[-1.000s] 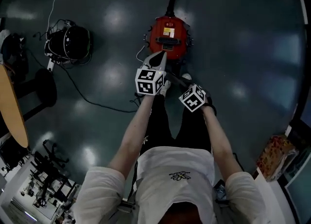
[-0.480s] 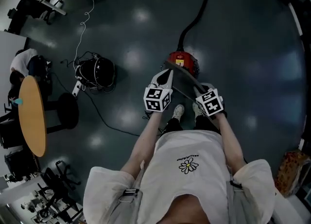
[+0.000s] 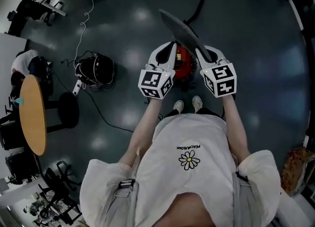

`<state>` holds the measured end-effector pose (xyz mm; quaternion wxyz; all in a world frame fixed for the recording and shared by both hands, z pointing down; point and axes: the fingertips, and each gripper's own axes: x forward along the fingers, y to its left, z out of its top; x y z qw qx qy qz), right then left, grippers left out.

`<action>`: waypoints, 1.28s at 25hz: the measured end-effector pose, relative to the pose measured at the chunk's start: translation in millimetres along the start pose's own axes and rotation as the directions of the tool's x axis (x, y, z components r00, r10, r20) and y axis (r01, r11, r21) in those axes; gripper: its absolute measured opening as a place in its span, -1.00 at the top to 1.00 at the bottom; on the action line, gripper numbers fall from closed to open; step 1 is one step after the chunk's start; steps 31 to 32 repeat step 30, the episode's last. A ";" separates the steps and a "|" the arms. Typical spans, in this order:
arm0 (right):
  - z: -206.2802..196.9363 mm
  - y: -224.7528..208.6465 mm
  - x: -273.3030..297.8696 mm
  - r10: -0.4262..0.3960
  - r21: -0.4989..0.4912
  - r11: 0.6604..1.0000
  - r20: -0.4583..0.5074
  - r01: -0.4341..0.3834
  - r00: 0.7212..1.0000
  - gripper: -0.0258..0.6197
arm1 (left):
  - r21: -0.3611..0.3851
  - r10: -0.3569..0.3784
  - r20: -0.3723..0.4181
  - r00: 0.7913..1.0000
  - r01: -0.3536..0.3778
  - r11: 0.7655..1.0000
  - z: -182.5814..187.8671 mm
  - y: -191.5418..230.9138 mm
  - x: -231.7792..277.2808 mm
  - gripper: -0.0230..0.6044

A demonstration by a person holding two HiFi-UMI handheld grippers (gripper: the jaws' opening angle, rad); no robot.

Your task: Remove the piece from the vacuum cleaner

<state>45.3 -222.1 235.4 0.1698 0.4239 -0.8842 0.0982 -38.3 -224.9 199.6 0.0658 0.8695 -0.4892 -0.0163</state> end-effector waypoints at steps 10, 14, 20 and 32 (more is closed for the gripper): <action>40.8 -36.0 -24.6 -0.086 0.097 0.993 0.174 0.070 0.981 0.82 | 0.016 0.040 0.045 0.998 -0.041 0.999 40.7 -1.3 6.8 0.93; 44.3 -31.1 -30.0 -0.086 0.060 0.995 0.183 0.076 0.979 0.82 | 0.015 0.033 0.035 0.999 -0.033 0.999 39.6 -6.3 4.8 0.92; 46.0 -24.7 -35.0 -0.076 0.008 0.997 0.181 0.076 0.981 0.82 | -0.009 0.035 0.020 0.999 -0.035 0.999 33.2 -9.4 1.4 0.93; 48.4 -16.2 -33.3 -0.074 -0.006 0.997 0.193 0.076 0.978 0.82 | -0.011 0.028 0.016 0.999 -0.027 1.000 32.1 -3.2 -3.8 0.92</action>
